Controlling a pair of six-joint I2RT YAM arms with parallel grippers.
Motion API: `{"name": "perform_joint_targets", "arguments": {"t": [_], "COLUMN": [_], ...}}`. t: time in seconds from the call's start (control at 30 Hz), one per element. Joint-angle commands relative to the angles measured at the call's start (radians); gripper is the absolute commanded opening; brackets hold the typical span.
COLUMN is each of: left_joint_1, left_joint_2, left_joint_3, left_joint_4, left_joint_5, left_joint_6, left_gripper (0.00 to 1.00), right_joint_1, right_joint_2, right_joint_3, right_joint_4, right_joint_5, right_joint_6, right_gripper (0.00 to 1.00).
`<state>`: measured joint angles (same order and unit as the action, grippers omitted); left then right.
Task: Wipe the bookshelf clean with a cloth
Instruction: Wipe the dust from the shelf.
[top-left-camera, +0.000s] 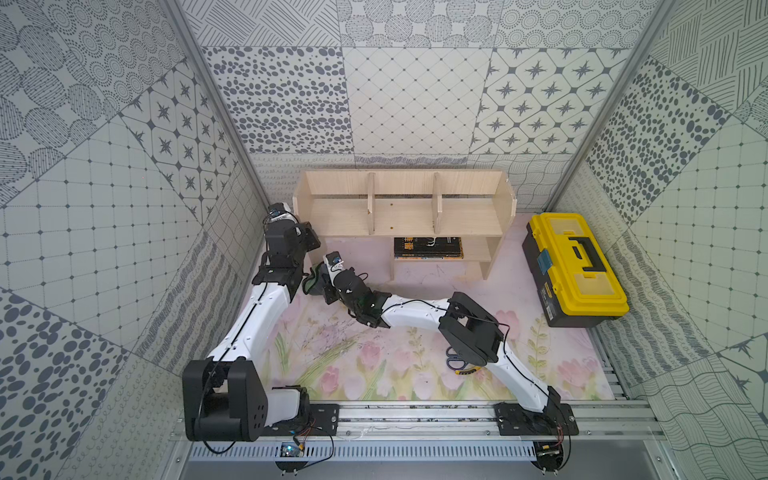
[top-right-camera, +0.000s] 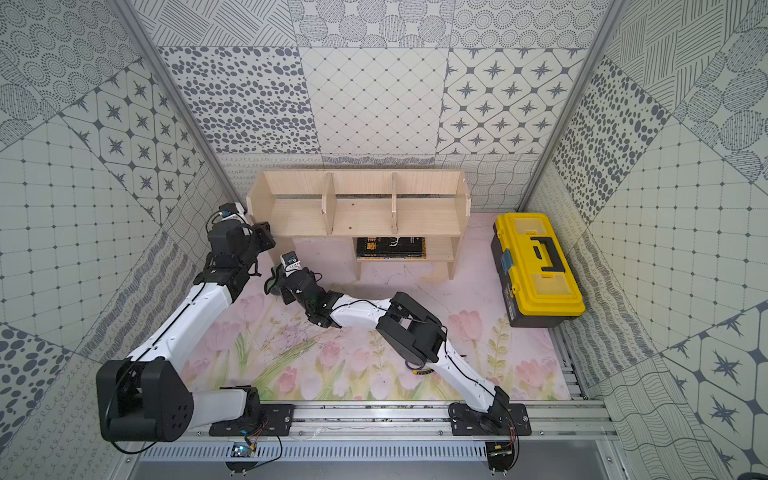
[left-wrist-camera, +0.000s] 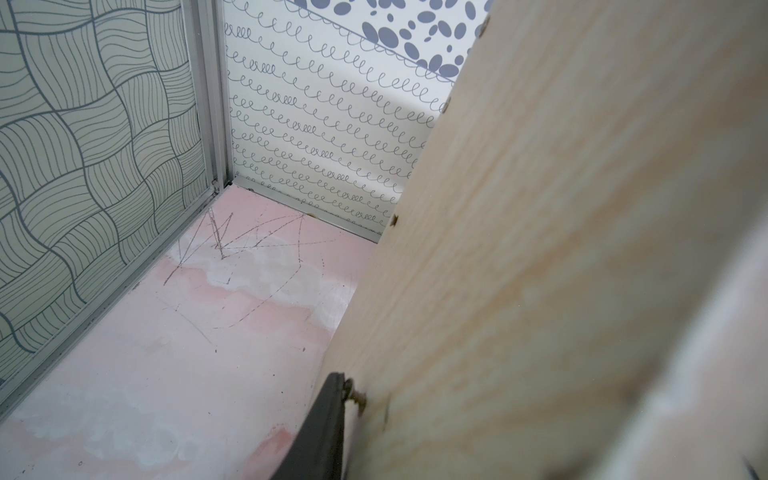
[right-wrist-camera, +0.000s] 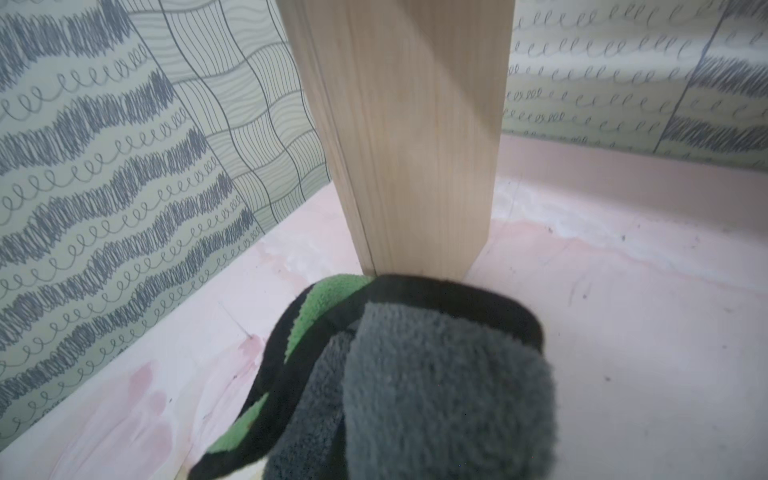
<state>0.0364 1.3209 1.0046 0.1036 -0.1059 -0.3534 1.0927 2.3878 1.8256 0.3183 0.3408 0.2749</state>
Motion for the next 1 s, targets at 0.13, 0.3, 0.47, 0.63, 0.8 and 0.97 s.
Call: {"name": "perform_joint_targets", "arguments": {"t": [0.13,0.3,0.47,0.63,0.8,0.97], "left_joint_1": [-0.001,-0.002,-0.002,-0.002,-0.002,-0.001], "left_joint_2": [-0.009,-0.008,-0.009,-0.008,-0.009,-0.006], "left_joint_3": [-0.009,-0.010,-0.011,-0.012,-0.012,-0.013], "left_joint_4": [-0.039,-0.038,-0.038,-0.038,-0.039,-0.040], "left_joint_5": [0.116,0.119,0.118,0.116,0.111,0.107], "left_joint_6": [-0.082,-0.082,-0.081,-0.081,-0.076,-0.072], "left_gripper": [0.00,0.00,0.00,0.00,0.00,0.00], "right_joint_1": [-0.013,-0.012,-0.001,0.007,0.007,-0.004], "right_joint_2": [-0.077,-0.038,-0.002,0.005,-0.025,-0.145], "right_joint_3": [0.090,0.089,0.008,-0.043,-0.048,-0.073], "right_joint_4": [0.162,0.141,0.091,0.047,0.027,0.070], "right_joint_5": [0.087,0.055,0.017,-0.046,-0.030,-0.007], "right_joint_6": [-0.040,-0.010,0.052,0.102,0.063,-0.022], "right_gripper": [0.00,0.00,0.00,0.00,0.00,0.00]}}
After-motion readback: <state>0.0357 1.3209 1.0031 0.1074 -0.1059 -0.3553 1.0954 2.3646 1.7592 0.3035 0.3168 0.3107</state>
